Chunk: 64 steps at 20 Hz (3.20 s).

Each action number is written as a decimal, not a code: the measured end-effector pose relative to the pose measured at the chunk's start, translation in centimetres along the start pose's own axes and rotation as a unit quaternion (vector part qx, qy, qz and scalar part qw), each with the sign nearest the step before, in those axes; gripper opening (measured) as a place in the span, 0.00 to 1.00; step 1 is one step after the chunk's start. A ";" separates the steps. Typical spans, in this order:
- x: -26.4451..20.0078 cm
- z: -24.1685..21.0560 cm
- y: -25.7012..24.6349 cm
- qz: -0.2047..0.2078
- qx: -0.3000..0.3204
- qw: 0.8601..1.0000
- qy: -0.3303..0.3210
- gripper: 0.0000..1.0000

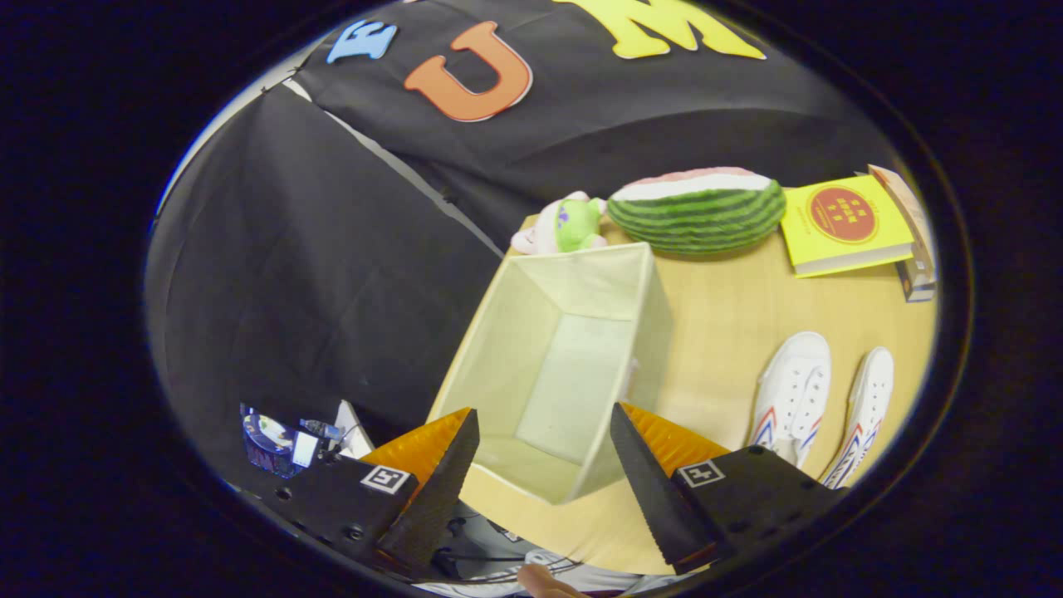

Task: Open the storage box then place both shoes into the box .Put the left shoe in first, then the right shoe, with the right side of both shoes facing outward in a uniform manner.

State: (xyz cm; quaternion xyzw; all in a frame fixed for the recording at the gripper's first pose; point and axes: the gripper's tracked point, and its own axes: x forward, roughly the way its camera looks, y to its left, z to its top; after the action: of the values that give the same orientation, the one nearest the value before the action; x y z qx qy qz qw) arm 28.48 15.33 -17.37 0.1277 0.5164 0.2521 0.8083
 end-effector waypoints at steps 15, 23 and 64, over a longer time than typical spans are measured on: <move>-1.7 -6.6 -18.8 -0.163 0.043 0.982 0.086 1.00; 0.4 -9.6 -23.6 -0.179 0.134 0.965 0.137 0.74; 3.5 1.9 5.2 -0.023 0.135 0.990 -0.030 0.06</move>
State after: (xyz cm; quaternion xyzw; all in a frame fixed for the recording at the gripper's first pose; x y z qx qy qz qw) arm 29.92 21.70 -16.82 0.2310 0.5241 0.1579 0.8044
